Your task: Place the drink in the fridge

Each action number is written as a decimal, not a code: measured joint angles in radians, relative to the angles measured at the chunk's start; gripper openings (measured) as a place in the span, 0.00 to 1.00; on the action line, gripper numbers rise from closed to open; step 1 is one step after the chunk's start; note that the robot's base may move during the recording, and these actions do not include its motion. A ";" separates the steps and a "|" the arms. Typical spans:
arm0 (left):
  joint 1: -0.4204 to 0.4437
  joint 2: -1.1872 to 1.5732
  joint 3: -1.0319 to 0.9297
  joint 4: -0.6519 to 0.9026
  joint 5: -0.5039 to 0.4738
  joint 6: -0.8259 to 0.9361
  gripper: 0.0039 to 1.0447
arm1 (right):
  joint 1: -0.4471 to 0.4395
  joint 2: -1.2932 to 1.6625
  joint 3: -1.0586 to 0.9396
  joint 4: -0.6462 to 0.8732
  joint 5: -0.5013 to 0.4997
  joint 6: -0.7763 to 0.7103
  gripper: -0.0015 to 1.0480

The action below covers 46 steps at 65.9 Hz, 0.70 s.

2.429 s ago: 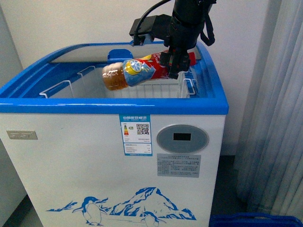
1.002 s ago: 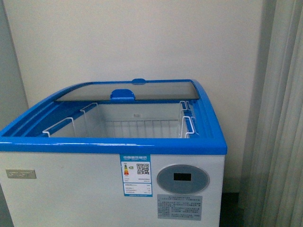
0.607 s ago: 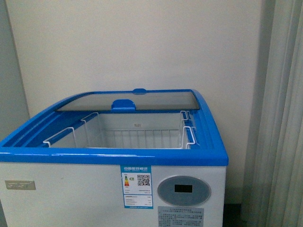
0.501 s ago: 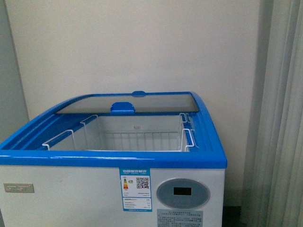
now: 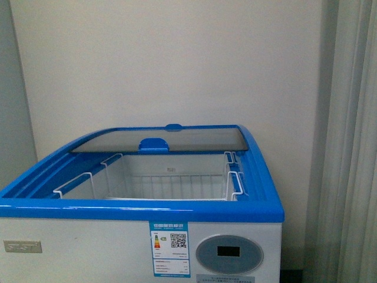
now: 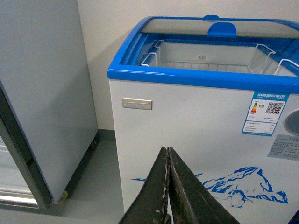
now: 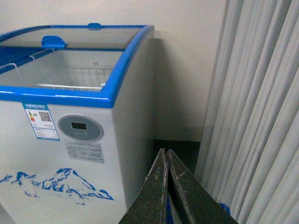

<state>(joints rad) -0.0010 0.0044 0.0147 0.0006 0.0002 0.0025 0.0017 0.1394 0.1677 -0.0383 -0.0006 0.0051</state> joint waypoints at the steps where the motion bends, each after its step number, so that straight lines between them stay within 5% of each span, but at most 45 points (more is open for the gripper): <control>1: 0.000 0.000 0.000 0.000 0.000 0.000 0.02 | 0.000 -0.005 -0.007 0.002 0.000 0.000 0.03; 46: 0.000 0.000 0.000 0.000 0.000 0.000 0.02 | 0.000 -0.089 -0.117 0.030 0.000 0.000 0.03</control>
<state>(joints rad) -0.0010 0.0044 0.0147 0.0006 0.0002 0.0025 0.0017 0.0502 0.0505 -0.0082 -0.0006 0.0051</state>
